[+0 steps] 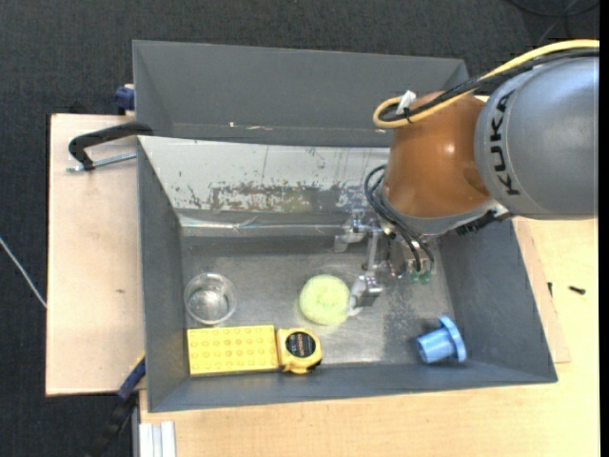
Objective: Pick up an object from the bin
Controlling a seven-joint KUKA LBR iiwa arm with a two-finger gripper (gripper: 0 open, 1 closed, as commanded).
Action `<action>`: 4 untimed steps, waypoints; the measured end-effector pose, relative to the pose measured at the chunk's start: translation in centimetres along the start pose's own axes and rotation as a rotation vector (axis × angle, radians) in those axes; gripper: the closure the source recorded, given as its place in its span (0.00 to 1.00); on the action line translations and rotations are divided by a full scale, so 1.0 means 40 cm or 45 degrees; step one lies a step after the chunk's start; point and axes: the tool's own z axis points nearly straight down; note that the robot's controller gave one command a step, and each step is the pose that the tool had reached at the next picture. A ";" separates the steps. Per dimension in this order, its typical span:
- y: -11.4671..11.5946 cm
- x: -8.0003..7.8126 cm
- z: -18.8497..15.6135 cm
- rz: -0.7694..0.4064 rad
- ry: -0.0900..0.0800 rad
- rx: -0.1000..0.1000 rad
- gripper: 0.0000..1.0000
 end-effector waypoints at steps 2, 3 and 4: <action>0.072 0.064 0.129 -0.034 -0.008 -0.002 0.00; 0.069 0.006 0.146 -0.377 0.011 -0.006 1.00; 0.068 0.005 0.146 -0.376 0.009 -0.006 1.00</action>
Offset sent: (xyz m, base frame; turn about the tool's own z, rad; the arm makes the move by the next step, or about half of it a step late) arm -0.0432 0.0352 -0.0650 0.0130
